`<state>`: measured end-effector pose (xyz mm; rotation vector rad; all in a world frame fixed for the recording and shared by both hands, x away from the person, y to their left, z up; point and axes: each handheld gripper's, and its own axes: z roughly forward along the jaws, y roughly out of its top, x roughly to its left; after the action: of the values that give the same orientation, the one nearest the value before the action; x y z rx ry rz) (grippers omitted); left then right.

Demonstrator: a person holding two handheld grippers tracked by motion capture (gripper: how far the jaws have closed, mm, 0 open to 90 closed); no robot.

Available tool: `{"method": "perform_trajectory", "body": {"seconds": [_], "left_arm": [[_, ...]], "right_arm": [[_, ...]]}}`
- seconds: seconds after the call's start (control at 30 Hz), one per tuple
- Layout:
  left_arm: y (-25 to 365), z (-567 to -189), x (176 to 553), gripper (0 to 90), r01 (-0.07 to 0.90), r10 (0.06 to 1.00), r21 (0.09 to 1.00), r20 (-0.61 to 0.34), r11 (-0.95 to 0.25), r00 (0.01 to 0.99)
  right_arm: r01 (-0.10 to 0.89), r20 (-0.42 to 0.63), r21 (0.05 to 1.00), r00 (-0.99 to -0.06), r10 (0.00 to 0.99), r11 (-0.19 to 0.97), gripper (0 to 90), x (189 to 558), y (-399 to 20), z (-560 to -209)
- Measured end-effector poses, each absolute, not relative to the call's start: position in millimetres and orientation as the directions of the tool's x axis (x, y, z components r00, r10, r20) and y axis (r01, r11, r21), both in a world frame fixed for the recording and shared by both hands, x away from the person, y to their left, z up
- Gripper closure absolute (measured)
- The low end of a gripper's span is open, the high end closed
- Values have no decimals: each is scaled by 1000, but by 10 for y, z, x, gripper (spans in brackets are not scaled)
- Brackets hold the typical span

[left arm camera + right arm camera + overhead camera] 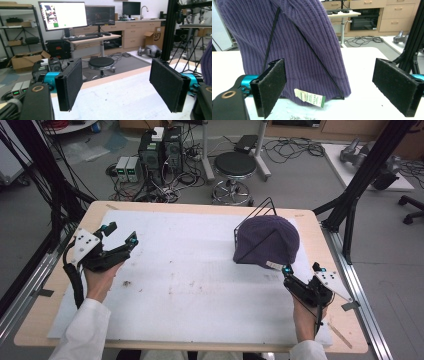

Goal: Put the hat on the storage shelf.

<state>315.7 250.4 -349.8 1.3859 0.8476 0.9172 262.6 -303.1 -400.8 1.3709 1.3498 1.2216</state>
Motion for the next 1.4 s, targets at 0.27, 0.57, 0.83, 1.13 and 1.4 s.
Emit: {"method": "perform_trajectory", "body": {"seconds": [0.27,0.57,0.83,1.13,1.4], "left_arm": [[2667,-3637,3065,263,-18,919,1000,12,-5,394],[2790,-3842,3025,260,27,931,1000,-20,11,364],[2895,-3991,2960,256,65,933,997,-50,29,357],[3012,-4239,2809,258,88,949,996,-35,8,313],[3129,-4375,2701,262,85,960,996,-60,38,275]], "right_arm": [[183,86,980,-41,995,-77,113,2570,-3062,-4068],[191,87,978,-43,995,-77,113,2562,-3074,-4118],[209,85,975,-41,996,-74,113,2533,-3070,-4205],[241,62,969,-51,997,-48,113,2485,-3004,-4300],[230,59,972,-41,997,-48,113,2457,-3003,-4378]]}}
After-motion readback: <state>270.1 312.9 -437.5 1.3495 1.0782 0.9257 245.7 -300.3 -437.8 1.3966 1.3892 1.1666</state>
